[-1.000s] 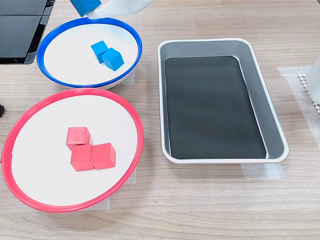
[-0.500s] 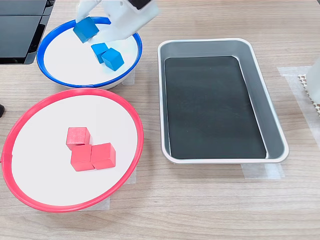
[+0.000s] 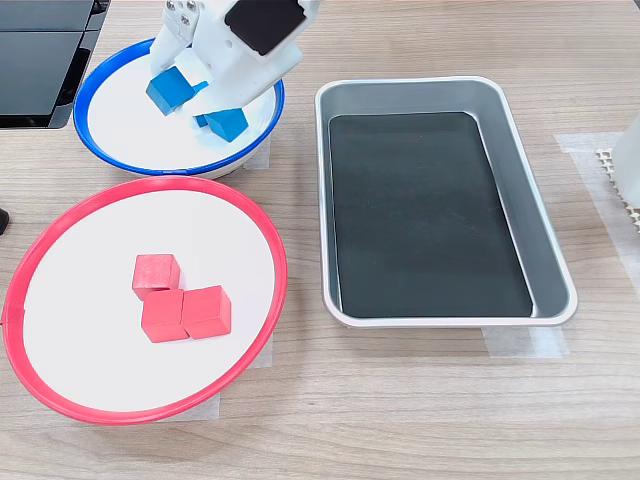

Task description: Relocate any blue block in the red dish to the blue dish, correcting any misplacements.

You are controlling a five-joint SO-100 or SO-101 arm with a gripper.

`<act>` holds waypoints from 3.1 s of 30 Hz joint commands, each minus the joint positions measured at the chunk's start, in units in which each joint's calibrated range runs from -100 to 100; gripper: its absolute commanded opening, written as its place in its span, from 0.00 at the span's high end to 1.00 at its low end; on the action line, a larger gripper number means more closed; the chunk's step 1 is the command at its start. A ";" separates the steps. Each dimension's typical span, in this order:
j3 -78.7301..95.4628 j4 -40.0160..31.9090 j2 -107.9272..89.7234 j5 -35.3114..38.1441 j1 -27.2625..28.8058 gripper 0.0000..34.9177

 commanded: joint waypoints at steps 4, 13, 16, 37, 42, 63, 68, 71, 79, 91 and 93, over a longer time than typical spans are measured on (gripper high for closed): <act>-0.28 1.12 -0.89 -0.44 -0.73 0.99; 0.09 5.25 -1.31 -1.07 -0.83 0.48; -0.10 6.49 -1.74 -1.37 -0.73 0.42; 32.59 11.11 -55.90 1.47 -15.89 1.00; 47.88 12.59 -72.61 2.59 -18.15 1.00; 75.37 25.39 -109.63 10.55 -17.58 1.00; 76.46 30.67 -112.27 12.21 -17.49 1.00; 78.01 31.58 -113.89 12.65 -16.73 1.00; 82.02 32.24 -117.05 13.24 -14.66 1.00; 83.11 35.05 -117.05 13.28 -14.57 1.00; 83.20 35.71 -117.05 13.14 -14.57 1.00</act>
